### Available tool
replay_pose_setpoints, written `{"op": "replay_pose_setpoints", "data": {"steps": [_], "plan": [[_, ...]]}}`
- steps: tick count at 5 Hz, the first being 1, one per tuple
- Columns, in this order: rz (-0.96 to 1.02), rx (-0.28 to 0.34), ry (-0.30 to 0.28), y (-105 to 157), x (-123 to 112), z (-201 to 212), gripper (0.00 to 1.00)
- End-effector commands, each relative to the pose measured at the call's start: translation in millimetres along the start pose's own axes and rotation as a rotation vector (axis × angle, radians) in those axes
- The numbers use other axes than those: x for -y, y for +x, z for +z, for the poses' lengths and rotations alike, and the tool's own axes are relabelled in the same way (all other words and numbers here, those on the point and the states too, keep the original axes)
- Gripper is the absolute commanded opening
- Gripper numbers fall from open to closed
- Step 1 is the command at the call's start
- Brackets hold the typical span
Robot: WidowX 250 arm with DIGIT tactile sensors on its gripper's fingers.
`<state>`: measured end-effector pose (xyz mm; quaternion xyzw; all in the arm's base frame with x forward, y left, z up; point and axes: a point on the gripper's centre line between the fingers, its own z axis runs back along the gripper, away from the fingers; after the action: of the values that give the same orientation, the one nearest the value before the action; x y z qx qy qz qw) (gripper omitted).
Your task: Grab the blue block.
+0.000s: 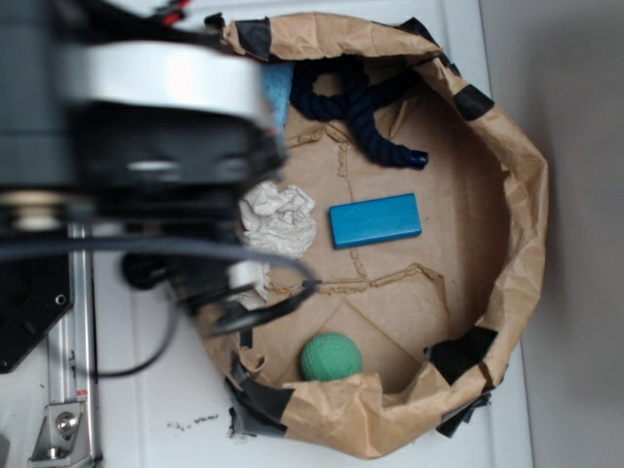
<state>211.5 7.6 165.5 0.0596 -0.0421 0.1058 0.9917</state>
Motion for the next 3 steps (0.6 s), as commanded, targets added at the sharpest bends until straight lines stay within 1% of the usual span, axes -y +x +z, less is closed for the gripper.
{"op": "replay_pose_setpoints", "data": {"steps": [1, 2, 3], "plan": [[-0.079, 0.094, -0.102, 87.7, 25.0, -66.9, 1.00], [-0.047, 0.065, -0.091, 95.4, 37.3, -113.4, 1.00], [-0.061, 0.036, -0.058, 94.7, 40.0, -140.5, 1.00]]}}
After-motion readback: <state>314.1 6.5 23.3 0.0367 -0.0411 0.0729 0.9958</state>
